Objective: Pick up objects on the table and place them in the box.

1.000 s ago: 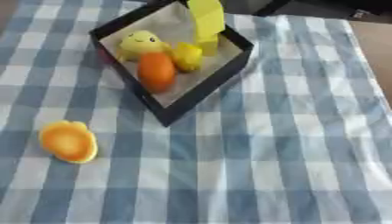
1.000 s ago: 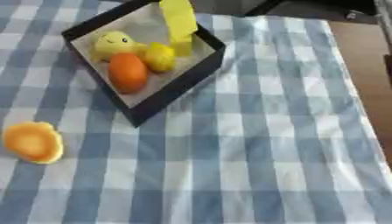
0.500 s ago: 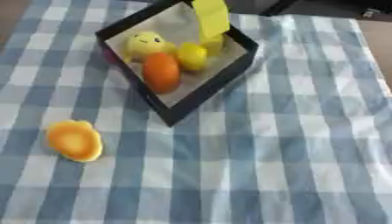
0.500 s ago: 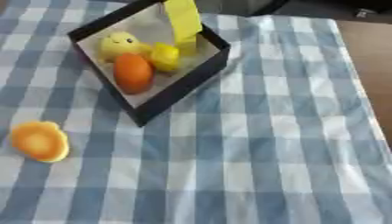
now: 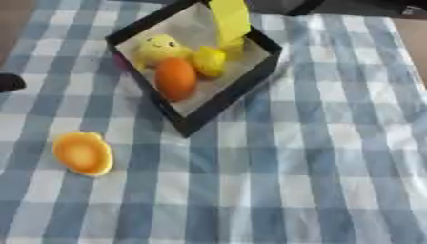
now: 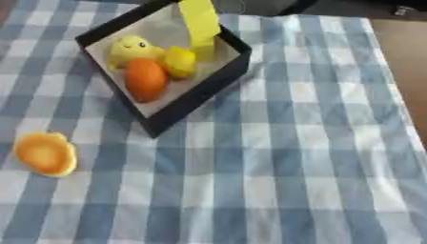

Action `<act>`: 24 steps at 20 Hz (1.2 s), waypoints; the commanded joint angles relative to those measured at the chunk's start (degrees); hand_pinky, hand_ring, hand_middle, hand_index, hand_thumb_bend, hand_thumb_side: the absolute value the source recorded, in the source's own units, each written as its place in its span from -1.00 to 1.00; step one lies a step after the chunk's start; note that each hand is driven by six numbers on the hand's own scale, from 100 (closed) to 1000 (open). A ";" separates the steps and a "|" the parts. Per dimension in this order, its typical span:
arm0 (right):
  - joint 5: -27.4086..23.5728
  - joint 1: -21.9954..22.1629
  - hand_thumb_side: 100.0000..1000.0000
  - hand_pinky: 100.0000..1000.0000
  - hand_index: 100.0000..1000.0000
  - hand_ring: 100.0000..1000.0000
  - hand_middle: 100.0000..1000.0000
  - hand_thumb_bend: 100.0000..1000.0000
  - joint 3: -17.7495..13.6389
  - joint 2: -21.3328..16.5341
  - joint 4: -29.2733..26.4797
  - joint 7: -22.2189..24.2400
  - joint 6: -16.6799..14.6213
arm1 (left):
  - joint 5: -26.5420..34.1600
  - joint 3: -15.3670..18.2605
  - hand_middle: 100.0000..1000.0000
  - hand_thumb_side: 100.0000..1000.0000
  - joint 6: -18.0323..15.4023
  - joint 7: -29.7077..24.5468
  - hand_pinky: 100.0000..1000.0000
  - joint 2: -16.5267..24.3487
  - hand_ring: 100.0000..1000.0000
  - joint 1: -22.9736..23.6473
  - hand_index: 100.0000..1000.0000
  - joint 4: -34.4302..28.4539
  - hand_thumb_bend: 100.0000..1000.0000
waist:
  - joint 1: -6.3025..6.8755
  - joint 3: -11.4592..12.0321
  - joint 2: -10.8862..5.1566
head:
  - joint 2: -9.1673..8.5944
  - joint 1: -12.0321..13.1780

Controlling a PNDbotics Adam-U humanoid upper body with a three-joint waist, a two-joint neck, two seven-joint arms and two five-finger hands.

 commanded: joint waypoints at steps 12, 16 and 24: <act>1.23 2.59 -0.22 0.66 0.61 0.55 0.42 -0.67 -0.69 -0.39 -1.06 -0.67 4.66 | 5.78 -6.36 0.64 -0.43 7.71 -16.76 0.74 7.36 0.62 -2.32 0.73 -2.89 0.46 | 1.13 -0.46 -1.93 | -0.06 0.91; 1.17 2.66 -0.18 0.66 0.61 0.54 0.42 -0.68 -0.51 -0.38 -1.06 -0.53 4.75 | 5.50 -7.34 0.60 -0.41 9.22 -19.53 0.72 7.69 0.59 -2.31 0.69 -4.60 0.46 | 1.15 -0.49 -1.85 | -0.24 0.87; 1.63 2.92 -0.16 0.66 0.60 0.54 0.41 -0.68 -0.41 -0.05 -1.06 -0.28 4.85 | 4.60 -10.61 0.54 -0.45 9.65 -22.98 0.70 7.81 0.57 -2.33 0.68 -7.52 0.37 | 0.92 -0.77 -1.60 | -0.16 1.24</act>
